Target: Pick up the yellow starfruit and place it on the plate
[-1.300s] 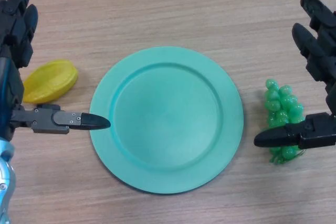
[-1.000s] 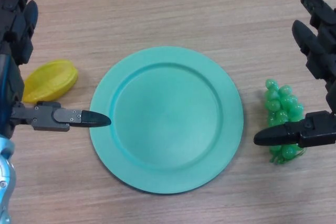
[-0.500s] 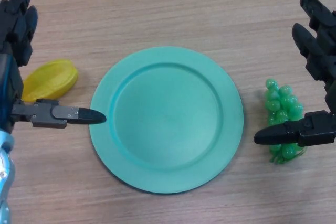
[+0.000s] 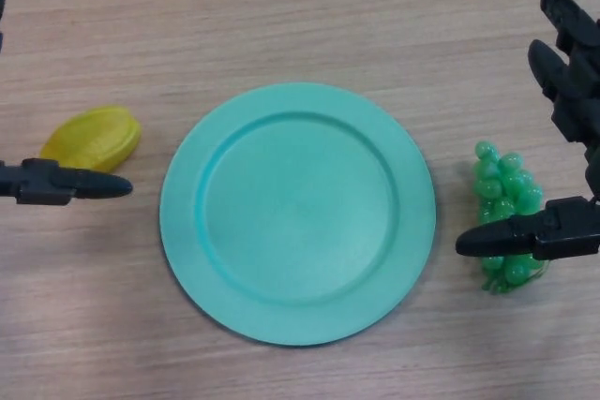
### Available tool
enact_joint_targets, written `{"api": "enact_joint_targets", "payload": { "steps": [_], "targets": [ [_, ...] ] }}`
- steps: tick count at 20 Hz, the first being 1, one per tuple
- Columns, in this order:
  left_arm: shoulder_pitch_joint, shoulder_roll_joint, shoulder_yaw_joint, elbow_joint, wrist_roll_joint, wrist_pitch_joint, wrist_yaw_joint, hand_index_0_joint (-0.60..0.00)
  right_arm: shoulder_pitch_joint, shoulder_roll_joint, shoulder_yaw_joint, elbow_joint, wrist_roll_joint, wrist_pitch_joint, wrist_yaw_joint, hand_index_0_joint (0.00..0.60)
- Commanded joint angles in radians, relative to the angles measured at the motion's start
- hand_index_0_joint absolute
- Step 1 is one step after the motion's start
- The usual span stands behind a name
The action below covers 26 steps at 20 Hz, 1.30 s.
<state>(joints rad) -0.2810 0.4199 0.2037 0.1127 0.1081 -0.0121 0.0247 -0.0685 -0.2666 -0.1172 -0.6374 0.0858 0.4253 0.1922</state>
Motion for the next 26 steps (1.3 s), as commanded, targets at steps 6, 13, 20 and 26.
{"api": "enact_joint_targets", "payload": {
  "steps": [6, 13, 20, 26],
  "targets": [
    [-0.088, 0.066, 0.018, 0.153, 0.075, -0.173, 0.089, 0.000, -0.012, -0.016, -0.053, -0.073, 0.010, -0.139, -0.027, 0.000],
    [-0.126, 0.067, -0.021, 0.333, 0.169, -0.288, 0.138, 0.000, 0.001, -0.021, -0.077, -0.109, 0.034, -0.111, -0.025, 0.000],
    [-0.129, 0.069, -0.038, 0.411, 0.229, -0.366, 0.117, -0.583, -0.009, -0.026, -0.075, -0.116, 0.029, -0.103, -0.026, 0.000],
    [-0.101, 0.090, -0.026, 0.395, 0.275, -0.399, 0.174, -0.600, -0.009, -0.022, -0.072, -0.140, 0.049, -0.076, -0.019, 0.000]
  ]
}}
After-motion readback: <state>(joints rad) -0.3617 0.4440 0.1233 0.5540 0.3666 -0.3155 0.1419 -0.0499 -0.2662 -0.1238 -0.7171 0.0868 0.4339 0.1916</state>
